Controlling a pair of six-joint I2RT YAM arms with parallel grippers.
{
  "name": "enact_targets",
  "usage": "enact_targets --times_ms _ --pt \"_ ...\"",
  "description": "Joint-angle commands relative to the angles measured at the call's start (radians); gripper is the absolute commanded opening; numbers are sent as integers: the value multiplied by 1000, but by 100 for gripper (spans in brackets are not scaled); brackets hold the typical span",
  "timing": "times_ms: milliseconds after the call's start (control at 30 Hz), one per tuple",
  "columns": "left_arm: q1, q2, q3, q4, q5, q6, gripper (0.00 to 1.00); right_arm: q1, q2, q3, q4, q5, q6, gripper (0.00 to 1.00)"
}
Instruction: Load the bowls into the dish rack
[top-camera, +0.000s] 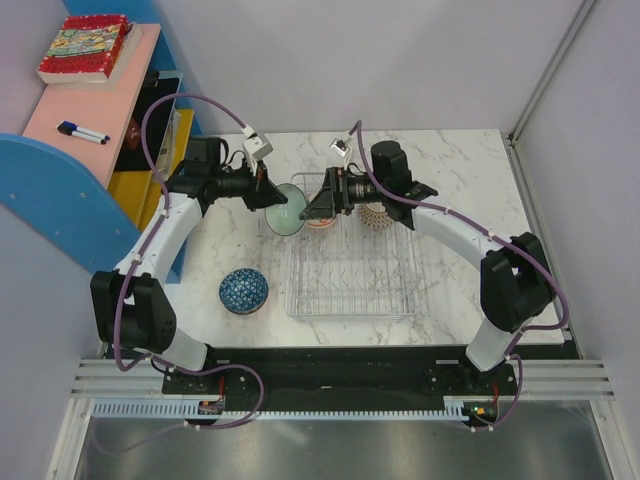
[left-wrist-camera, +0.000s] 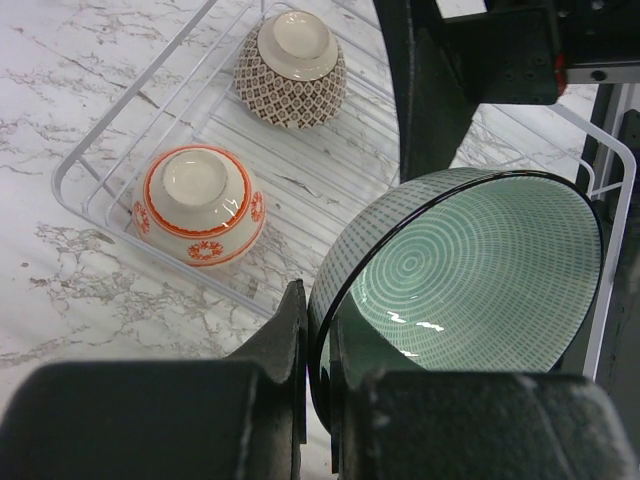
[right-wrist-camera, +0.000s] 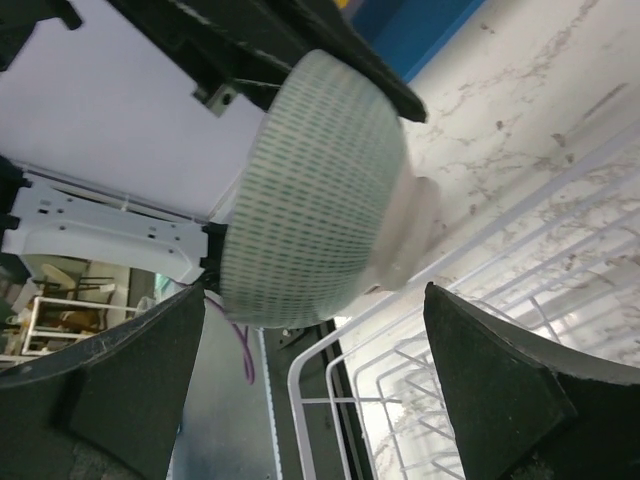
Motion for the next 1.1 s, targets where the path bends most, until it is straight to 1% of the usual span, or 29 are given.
enact_targets --times_ms 0,133,267,433,633,700,867,933,1067 --pt "-12 -67 -1 16 71 -34 2 -3 -3 40 -72 89 -129 98" --pt "-14 -78 -7 16 84 -38 2 -1 6 45 -74 78 -125 98" --pt "-18 -75 -13 16 87 -40 2 -3 25 53 -58 26 -94 98" --pt "-24 -61 -19 16 98 -40 2 -3 22 19 44 -15 -1 98" --pt "-37 -53 -30 16 99 -37 2 -4 23 -7 132 -51 64 96" --pt "-40 -50 -33 16 96 -35 2 -4 23 -10 138 -55 70 94" --pt "-40 -53 -35 16 88 -31 2 -6 28 -15 150 -78 86 82" --pt "-40 -58 -36 17 78 -26 2 -10 34 -15 144 -86 86 82" --pt "-40 -71 -38 17 49 -14 2 -15 38 8 72 -89 37 87"
